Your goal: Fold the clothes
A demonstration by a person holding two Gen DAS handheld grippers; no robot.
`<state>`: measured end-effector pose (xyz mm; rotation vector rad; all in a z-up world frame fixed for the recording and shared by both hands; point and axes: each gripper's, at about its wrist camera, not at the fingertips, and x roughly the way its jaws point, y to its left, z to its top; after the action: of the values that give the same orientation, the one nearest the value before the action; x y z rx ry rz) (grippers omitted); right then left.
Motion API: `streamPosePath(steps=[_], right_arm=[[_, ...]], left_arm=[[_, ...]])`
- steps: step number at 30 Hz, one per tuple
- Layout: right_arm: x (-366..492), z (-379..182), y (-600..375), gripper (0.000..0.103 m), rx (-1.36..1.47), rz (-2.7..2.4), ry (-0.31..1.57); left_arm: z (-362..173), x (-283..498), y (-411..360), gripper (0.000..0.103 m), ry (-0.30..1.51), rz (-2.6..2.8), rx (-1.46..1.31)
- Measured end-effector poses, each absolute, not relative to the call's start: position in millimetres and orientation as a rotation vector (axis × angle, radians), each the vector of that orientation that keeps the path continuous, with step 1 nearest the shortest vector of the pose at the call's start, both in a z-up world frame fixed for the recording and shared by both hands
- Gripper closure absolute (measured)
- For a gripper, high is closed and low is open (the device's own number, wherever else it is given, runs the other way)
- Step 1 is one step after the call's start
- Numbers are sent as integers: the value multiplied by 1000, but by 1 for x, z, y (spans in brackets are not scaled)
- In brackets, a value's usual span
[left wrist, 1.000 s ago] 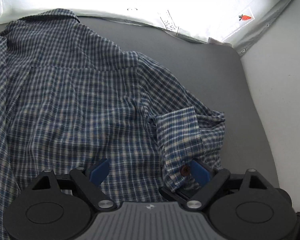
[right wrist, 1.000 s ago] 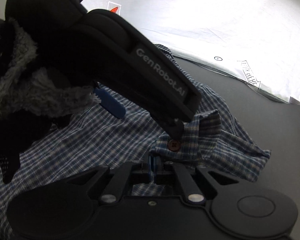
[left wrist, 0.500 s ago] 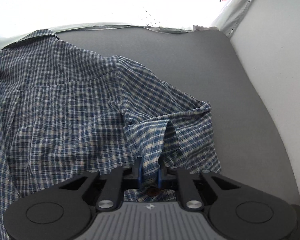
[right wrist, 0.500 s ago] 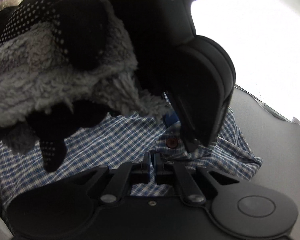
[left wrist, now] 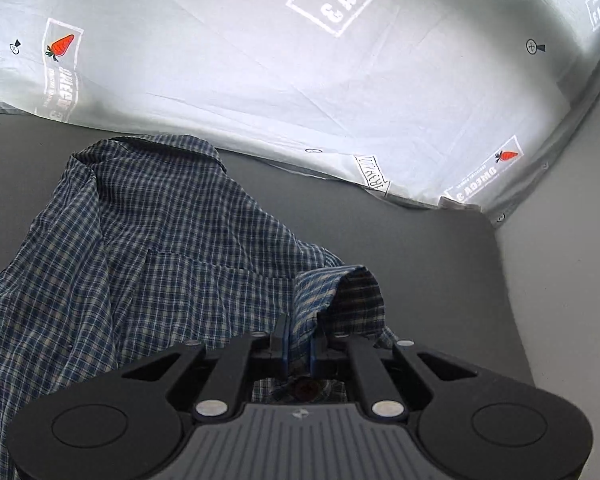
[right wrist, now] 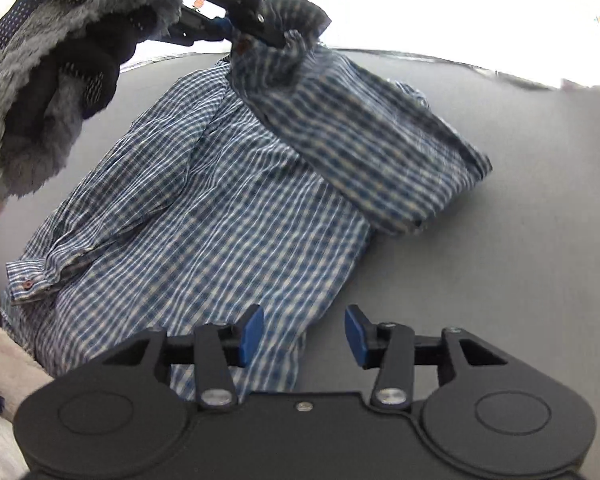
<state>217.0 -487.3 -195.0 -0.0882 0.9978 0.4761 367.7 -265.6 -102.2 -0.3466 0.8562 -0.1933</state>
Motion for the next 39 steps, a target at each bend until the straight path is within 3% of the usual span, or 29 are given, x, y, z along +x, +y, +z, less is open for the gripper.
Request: streamPosePath(steps=[3, 6, 7, 8, 10, 18, 22, 28, 30, 32, 33, 39], right_arm=[[206, -202, -482, 52, -32, 415, 1077], [203, -216, -470, 59, 2, 316, 1149], [199, -221, -467, 69, 1, 270, 1165], [195, -225, -463, 87, 1, 223, 1180], [187, -224, -456, 100, -19, 158, 1166], [145, -156, -374, 102, -299, 93, 970], [137, -136, -315, 101, -296, 197, 965], [142, -185, -227, 98, -134, 334, 1157], [135, -188, -217, 92, -135, 321, 1180], [126, -187, -220, 57, -211, 272, 1164], [121, -187, -223, 52, -256, 244, 1152], [100, -200, -241, 52, -468, 99, 1136]], left_arm=[[-90, 373, -247, 94, 829, -180, -376], [-77, 378, -227, 94, 801, -168, -403], [-71, 380, -218, 95, 782, -171, -400], [-64, 383, -209, 95, 764, -173, -397], [-51, 387, -191, 96, 728, -178, -391], [1, 405, -117, 98, 582, -199, -367], [30, 403, -58, 98, 475, -155, -370], [22, 397, 22, 98, 443, -3, -320], [14, 392, 42, 98, 460, 13, -355], [6, 387, 57, 98, 474, 27, -375], [3, 384, 62, 98, 480, 24, -385], [-7, 378, 64, 98, 491, -1, -419]])
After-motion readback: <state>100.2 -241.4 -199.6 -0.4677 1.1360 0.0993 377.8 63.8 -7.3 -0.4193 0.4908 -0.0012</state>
